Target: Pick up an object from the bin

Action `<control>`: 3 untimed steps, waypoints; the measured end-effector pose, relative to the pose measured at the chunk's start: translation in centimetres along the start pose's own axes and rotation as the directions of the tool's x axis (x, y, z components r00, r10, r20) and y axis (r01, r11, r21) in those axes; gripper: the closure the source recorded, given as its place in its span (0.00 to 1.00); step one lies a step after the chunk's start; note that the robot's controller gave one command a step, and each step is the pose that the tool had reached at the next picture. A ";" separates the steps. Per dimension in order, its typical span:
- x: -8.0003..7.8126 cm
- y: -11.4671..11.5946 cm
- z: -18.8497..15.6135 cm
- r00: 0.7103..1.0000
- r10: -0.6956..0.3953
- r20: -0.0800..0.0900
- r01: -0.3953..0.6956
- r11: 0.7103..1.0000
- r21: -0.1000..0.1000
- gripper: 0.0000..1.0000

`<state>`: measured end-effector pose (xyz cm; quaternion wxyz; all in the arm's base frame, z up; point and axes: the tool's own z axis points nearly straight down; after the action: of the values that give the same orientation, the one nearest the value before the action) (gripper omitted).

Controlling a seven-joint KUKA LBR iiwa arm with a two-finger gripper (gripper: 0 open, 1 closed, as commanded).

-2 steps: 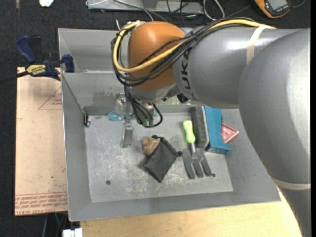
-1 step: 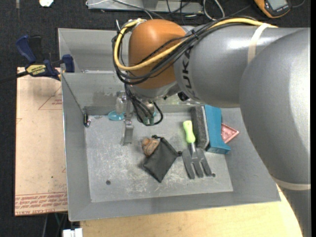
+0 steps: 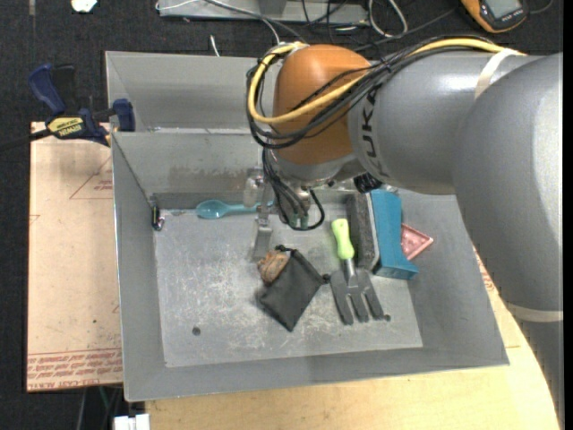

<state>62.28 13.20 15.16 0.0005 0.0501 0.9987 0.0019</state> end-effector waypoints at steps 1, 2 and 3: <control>1.7 -2.8 2.9 0.997 -0.083 0.003 0.083 0.997 -0.001 0.00; 4.0 -7.3 5.6 0.982 -0.190 0.002 0.190 0.982 0.002 0.00; 3.1 -10.1 8.0 0.993 -0.115 0.003 0.115 0.993 -0.005 1.00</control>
Offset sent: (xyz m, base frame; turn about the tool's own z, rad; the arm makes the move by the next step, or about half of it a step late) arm -0.0463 -0.0656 -0.0549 -0.1965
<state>58.22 3.47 7.10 0.0019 -0.0077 1.0000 0.0043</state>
